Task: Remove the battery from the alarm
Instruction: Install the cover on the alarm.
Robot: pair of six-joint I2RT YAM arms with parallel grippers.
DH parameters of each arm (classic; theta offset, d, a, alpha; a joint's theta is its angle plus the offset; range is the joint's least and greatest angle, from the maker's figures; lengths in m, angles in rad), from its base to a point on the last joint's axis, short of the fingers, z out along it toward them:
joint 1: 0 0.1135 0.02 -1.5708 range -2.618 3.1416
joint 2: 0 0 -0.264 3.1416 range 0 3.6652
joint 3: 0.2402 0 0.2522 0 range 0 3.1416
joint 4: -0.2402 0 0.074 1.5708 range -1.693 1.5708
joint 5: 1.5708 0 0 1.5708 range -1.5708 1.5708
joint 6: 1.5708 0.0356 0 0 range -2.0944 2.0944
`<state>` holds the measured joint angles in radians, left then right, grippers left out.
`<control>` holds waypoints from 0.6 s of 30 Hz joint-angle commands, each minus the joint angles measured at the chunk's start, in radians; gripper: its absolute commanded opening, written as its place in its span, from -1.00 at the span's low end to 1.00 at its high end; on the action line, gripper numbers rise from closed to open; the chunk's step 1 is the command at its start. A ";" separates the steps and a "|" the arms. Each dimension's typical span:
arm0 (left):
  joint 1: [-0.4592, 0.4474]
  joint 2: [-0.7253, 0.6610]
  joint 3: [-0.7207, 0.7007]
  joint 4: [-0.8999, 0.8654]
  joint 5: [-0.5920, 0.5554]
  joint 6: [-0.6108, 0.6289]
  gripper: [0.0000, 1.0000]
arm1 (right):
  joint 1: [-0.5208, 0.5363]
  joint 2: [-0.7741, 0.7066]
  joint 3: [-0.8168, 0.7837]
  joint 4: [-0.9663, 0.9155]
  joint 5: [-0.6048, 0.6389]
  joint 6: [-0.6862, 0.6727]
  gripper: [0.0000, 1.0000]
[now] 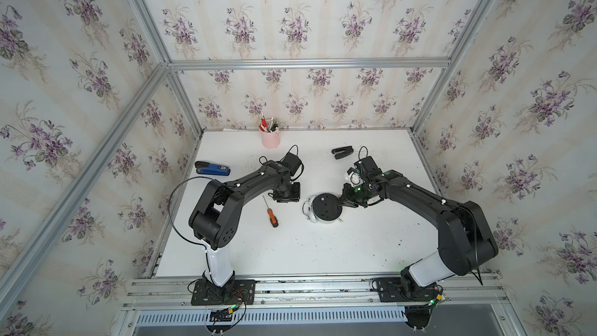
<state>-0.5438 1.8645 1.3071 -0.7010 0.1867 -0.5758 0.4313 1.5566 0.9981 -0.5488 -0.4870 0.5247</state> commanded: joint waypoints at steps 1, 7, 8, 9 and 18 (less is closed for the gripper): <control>-0.001 -0.007 0.008 -0.017 -0.012 0.010 -0.10 | 0.001 0.013 0.002 0.008 0.013 0.009 -1.00; -0.001 -0.005 0.010 -0.019 -0.013 0.014 -0.11 | 0.000 0.038 0.010 0.009 0.022 0.006 -1.00; 0.000 -0.006 0.010 -0.020 -0.013 0.014 -0.11 | 0.001 0.044 0.013 0.008 0.021 0.004 -1.00; -0.001 -0.005 0.010 -0.020 -0.014 0.014 -0.11 | 0.000 0.048 0.013 0.010 0.021 0.004 -1.00; 0.001 -0.007 -0.001 -0.015 -0.014 0.015 -0.12 | 0.013 0.089 0.013 0.025 0.026 0.003 -1.00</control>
<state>-0.5434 1.8645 1.3083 -0.7071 0.1825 -0.5720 0.4389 1.6360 1.0077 -0.5243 -0.4808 0.5262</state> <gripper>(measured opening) 0.443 0.056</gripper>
